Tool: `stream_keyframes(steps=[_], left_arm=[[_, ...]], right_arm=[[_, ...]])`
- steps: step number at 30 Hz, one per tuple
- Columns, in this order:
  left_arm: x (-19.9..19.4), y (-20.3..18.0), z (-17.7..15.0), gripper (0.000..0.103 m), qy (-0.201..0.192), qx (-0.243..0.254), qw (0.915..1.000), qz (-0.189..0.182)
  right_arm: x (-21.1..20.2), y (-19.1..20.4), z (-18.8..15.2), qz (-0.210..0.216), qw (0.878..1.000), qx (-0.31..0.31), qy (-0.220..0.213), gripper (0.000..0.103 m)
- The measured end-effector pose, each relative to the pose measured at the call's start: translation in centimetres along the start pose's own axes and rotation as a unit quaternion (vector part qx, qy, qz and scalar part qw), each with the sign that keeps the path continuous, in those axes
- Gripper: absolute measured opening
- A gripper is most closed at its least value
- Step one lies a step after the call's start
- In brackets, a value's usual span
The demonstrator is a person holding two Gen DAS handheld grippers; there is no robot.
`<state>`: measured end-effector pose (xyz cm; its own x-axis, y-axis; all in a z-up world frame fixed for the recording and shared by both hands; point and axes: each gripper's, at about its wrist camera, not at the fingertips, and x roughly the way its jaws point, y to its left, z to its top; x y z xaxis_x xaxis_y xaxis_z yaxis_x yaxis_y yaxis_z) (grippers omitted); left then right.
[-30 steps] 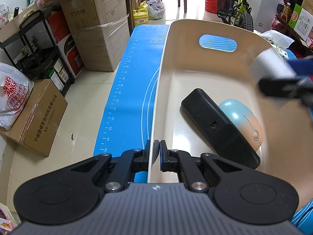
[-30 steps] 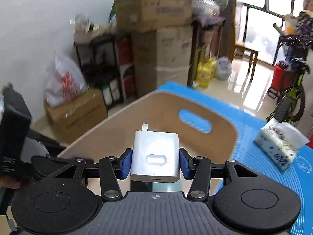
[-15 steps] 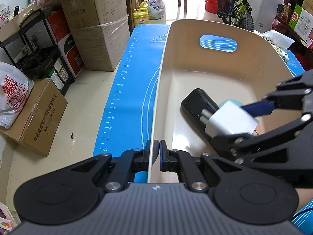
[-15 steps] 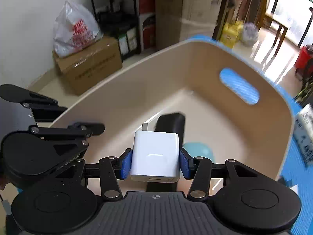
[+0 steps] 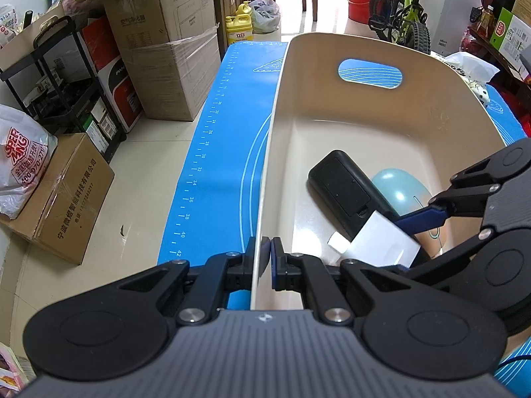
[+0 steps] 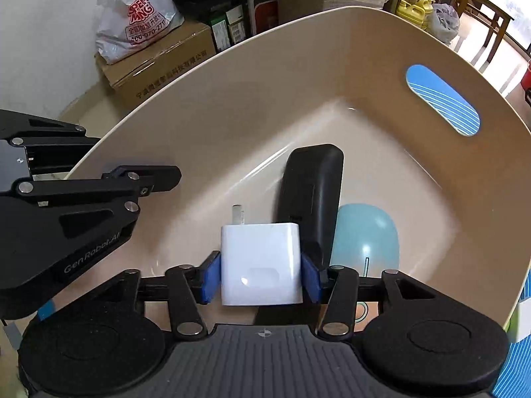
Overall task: Organize rigid objects
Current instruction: 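Carry the white charger into the basket and release it, then move the right gripper back toward the black marker on the mat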
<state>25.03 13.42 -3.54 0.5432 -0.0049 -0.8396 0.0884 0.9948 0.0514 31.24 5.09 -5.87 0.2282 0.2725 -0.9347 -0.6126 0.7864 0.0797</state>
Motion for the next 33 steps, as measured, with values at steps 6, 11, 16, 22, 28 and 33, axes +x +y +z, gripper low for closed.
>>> stream_keyframes(steps=[6,11,16,22,28,33], left_arm=[[-0.1,0.0,0.0,0.008,-0.001,0.0,1.0,-0.002],[-0.2,0.0,0.1,0.008,-0.001,0.0,1.0,-0.002],[-0.2,0.1,0.0,0.008,-0.001,0.001,1.0,-0.002],[-0.1,0.0,0.1,0.008,-0.001,0.001,1.0,-0.003],[-0.2,0.1,0.1,0.008,-0.001,0.001,1.0,-0.002],[-0.2,0.1,0.1,0.008,-0.001,0.001,1.0,-0.002]], right_arm=[[-1.2,-1.2,-0.3,-0.013,0.999,0.02,-0.031,0.078],[-3.1,-2.6,-1.3,-0.028,0.997,0.034,-0.065,0.085],[-5.9,-3.8,-2.7,-0.038,0.991,0.037,-0.122,0.088],[-9.3,-6.0,-4.9,-0.044,0.981,0.07,-0.174,0.089],[-12.2,-8.3,-8.0,-0.053,0.969,0.107,-0.217,0.09],[-13.7,-10.8,-11.1,-0.082,0.957,0.136,-0.241,0.094]])
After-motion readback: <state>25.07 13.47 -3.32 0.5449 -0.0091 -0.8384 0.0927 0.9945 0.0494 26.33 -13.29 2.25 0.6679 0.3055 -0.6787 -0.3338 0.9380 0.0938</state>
